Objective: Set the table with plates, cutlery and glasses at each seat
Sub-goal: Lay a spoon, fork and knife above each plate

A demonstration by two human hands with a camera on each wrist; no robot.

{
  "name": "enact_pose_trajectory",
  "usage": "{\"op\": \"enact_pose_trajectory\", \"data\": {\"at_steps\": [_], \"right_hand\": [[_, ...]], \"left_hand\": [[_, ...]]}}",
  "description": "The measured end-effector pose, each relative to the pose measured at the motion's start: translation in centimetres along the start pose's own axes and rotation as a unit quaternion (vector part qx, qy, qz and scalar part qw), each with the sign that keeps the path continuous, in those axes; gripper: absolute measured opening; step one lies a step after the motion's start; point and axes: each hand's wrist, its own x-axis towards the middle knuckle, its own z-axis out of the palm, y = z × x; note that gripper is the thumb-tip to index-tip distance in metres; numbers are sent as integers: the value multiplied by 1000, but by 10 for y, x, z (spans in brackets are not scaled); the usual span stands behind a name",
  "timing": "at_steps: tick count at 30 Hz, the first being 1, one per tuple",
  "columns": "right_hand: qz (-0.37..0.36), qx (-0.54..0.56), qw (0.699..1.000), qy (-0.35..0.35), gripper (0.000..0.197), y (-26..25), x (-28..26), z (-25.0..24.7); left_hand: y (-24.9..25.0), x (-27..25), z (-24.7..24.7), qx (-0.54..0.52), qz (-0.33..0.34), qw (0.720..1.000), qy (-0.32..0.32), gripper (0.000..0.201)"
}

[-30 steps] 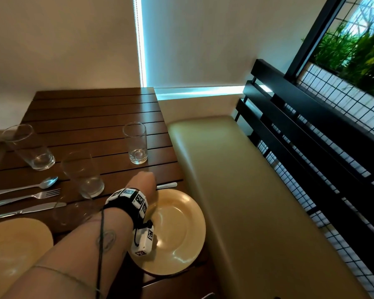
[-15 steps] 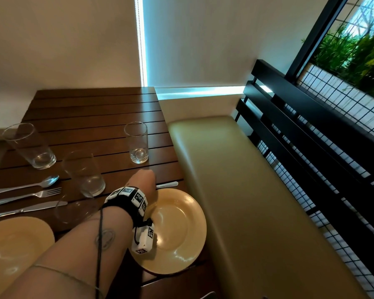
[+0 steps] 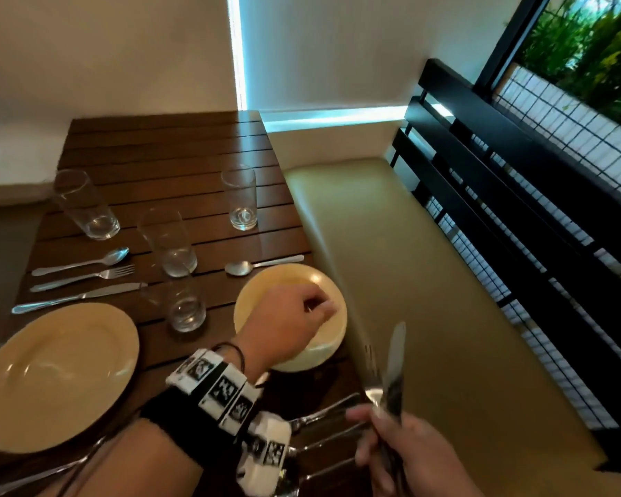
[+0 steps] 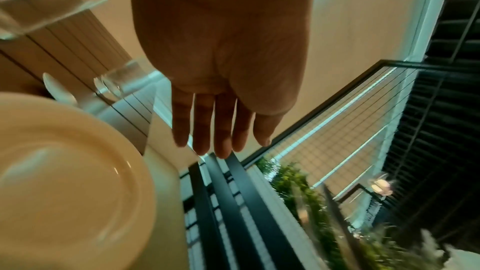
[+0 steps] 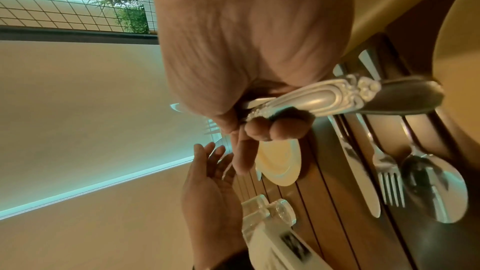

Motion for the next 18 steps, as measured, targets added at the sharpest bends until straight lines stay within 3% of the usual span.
{"op": "enact_pose_trajectory", "data": {"at_steps": [2, 5, 7, 15, 17, 18], "right_hand": [[-22, 25, 999, 6, 31, 3, 2, 13], [-39, 44, 998, -3, 32, 7, 6, 14], [-42, 21, 999, -22, 33, 6, 3, 25], [-22, -63, 994, -89, 28, 3, -11, 39], [-18, -93, 992, -86, 26, 2, -13, 38], [-18, -104, 991, -87, 26, 2, -14, 38]], "left_hand": [[9, -34, 6, -116, -54, 989, -73, 28], [22, -71, 9, -295, -136, 938, -118, 22], [25, -85, 11, -361, -161, 913, -104, 22], [13, -97, 4, -447, -208, 869, 38, 18], [8, -95, -1, -413, -210, 884, 59, 13], [6, -95, -2, -352, -209, 908, 84, 10]]}}
